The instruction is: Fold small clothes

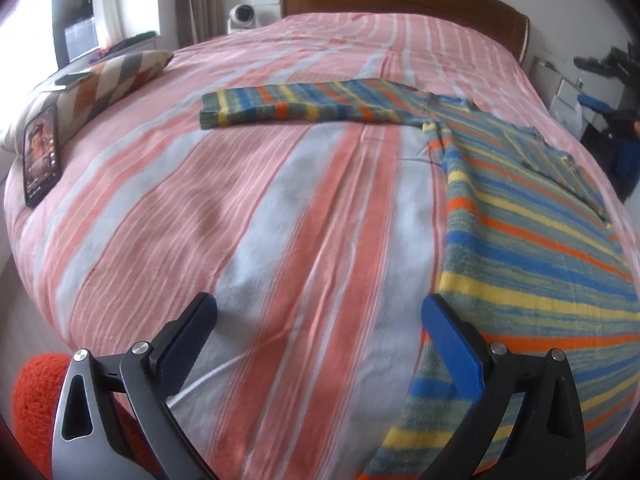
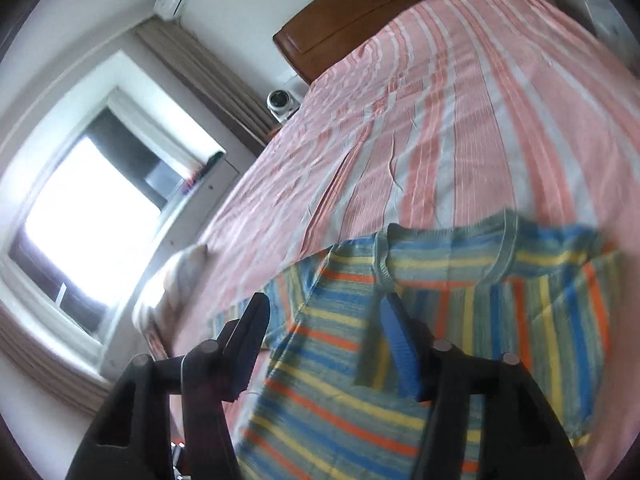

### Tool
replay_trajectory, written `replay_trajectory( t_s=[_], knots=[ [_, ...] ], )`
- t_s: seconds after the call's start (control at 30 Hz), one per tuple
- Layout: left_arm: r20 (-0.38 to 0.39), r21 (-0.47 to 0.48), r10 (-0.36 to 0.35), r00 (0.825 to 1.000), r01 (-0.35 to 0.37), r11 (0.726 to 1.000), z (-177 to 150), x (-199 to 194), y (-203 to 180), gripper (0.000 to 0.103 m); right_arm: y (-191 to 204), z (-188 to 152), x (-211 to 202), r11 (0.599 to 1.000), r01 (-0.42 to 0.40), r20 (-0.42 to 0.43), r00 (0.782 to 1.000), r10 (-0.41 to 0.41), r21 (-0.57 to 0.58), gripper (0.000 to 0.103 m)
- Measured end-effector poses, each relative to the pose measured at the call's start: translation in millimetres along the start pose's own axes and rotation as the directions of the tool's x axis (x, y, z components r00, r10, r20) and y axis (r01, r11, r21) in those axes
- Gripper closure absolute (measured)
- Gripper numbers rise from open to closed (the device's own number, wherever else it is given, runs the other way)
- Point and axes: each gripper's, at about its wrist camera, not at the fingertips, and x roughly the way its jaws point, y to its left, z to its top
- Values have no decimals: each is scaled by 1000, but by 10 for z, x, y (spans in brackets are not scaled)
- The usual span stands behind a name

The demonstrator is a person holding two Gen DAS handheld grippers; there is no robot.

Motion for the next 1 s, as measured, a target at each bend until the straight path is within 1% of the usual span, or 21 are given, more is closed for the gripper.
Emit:
replay_trajectory(
  t_s=[0.07, 0.13, 0.2, 0.27, 0.3, 0.33, 0.37, 0.4, 0.5, 0.53, 0.6, 0.63, 0.67, 0.7, 0.73, 0.8, 0.83, 0.9, 1.0],
  knots=[
    [-2, -6, -8, 1000, 8, 1000, 12, 12, -6, 1, -158, -49, -63, 999, 13, -7, 1000, -13, 35, 45],
    [-2, -4, -9, 1000, 9, 1000, 22, 31, -25, 1, -371, -103, -146, 996, 51, -20, 999, -50, 71, 45],
    [0, 8, -4, 1000, 4, 1000, 24, 48, -69, 1, -663, -232, -230, 987, 91, -60, 995, -83, 131, 45],
    [3, 24, 6, 1000, -6, 1000, 13, 50, -108, 1, -1064, -437, -293, 962, 174, -135, 980, -147, 211, 45],
    [3, 29, 9, 1000, -9, 1000, 2, 47, -114, 1, -1251, -556, -341, 943, 239, -163, 965, -204, 232, 48],
    [3, 31, 10, 1000, -10, 999, -6, 43, -115, 1, -1434, -703, -471, 922, 313, -159, 946, -282, 228, 50],
    [3, 30, 8, 1000, -8, 1000, -12, 41, -109, 1, -1479, -753, -576, 913, 347, -137, 936, -323, 215, 50],
    [3, 28, 5, 1000, -5, 1000, -24, 40, -100, 1, -1505, -869, -798, 901, 392, -78, 920, -384, 186, 50],
    [4, 25, 8, 1000, -8, 1000, -33, 64, -104, 0, -1430, -1140, -1202, 896, 422, 4, 904, -427, 141, 49],
    [6, 27, 12, 1000, -12, 1000, -37, 72, -114, 0, -1363, -1291, -1347, 889, 445, 23, 893, -449, 106, 49],
    [16, 35, 24, 1000, -24, 999, -50, 82, -140, 0, -1263, -1558, -1548, 858, 512, 58, 856, -513, 35, 48],
    [23, 39, 30, 999, -31, 999, -61, 85, -154, 0, -1234, -1671, -1631, 848, 530, 75, 844, -530, 25, 46],
    [28, 41, 35, 999, -36, 999, -71, 84, -164, 0, -1193, -1763, -1720, 837, 546, 93, 833, -546, 30, 44],
    [32, 40, 36, 999, -38, 998, -78, 82, -166, 0, -1174, -1951, -1859, 825, 563, 125, 816, -565, 55, 44],
    [34, 39, 36, 999, -38, 999, -80, 84, -161, 0, -1158, -2056, -1941, 814, 577, 145, 801, -581, 76, 44],
    [36, 37, 33, 999, -35, 999, -82, 86, -151, 0, -1073, -2315, -2086, 768, 624, 206, 741, -639, 141, 43],
    [38, 37, 32, 999, -34, 999, -85, 88, -151, 0, -1037, -2405, -2140, 755, 634, 227, 721, -655, 167, 42],
    [41, 38, 34, 999, -36, 999, -95, 84, -156, 0, -984, -2442, -2201, 742, 647, 244, 702, -669, 174, 42],
    [41, 37, 35, 999, -37, 999, -95, 85, -156, 0, -785, -2359, -2276, 713, 691, 312, 656, -687, 115, 39]
  ],
)
